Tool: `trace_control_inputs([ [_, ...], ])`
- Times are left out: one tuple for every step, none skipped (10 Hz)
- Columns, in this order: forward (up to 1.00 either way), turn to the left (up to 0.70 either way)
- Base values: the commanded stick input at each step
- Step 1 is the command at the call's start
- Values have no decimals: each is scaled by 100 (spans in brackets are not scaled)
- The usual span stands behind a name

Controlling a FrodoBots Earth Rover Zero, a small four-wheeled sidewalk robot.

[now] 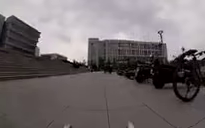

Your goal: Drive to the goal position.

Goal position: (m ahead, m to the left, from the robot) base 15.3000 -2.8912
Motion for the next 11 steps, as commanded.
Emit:
trace_control_inputs([
  [70,0],
  [70,0],
  [70,0],
  [70,0],
  [70,0],
  [70,0],
  [70,0],
  [70,0],
  [70,0],
  [70,0],
  [70,0],
])
